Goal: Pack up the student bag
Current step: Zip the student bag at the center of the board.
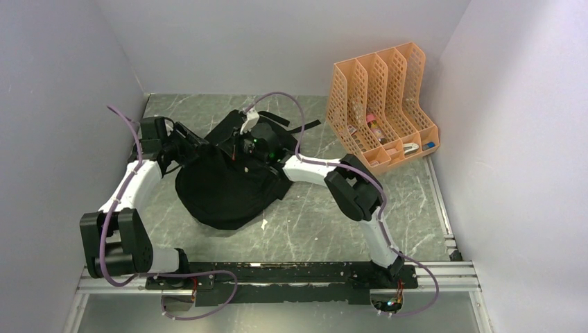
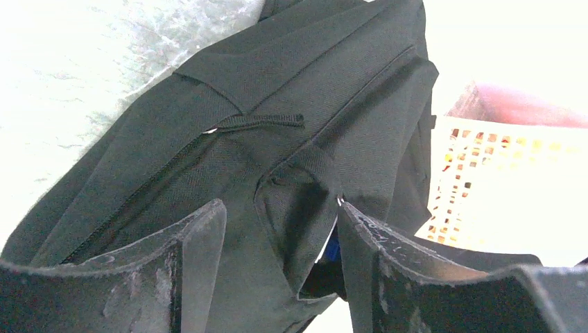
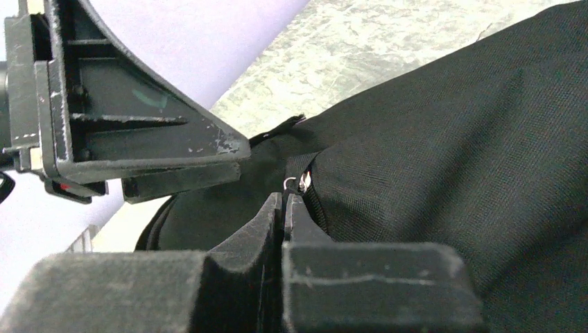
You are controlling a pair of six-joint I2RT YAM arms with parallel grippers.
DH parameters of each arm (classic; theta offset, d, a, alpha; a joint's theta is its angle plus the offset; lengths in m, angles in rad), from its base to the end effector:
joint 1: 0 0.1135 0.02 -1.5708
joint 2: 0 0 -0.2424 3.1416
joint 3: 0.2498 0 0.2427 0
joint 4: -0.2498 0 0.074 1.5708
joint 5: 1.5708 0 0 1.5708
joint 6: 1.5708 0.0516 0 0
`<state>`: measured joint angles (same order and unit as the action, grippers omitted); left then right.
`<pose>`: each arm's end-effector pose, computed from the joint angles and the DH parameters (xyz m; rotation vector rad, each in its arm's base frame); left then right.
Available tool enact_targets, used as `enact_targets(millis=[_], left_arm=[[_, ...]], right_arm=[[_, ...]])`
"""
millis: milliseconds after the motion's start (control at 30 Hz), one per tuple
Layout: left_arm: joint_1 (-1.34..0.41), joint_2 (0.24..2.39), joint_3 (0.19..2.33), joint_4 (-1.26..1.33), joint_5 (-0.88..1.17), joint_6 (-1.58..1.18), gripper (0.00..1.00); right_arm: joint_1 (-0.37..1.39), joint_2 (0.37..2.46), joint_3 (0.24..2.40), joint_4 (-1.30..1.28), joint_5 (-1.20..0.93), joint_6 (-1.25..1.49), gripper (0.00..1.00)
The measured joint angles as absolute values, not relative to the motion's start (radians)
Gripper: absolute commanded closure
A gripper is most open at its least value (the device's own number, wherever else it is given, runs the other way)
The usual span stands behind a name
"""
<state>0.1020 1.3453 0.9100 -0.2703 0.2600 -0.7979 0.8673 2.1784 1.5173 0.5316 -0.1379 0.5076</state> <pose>0.2984 0.0172 0.2247 -0.8871 2.1603 -0.6535 0.3212 0.3896 0.1993 -0.4370 1.7827 1.1188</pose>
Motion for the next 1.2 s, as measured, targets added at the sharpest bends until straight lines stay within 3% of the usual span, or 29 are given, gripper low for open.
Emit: enact_targets(millis=[800, 1200], left_arm=[[0.041, 1.354, 0.91, -0.259, 0.349, -1.032, 0.37], [0.029, 1.415, 0.91, -0.198, 0.378, -1.104, 0.5]], right_arm=[[0.863, 2.103, 1.386, 0.623, -0.214, 0.232, 1.0], [0.863, 2.103, 1.385, 0.623, -0.218, 0.215, 1.0]])
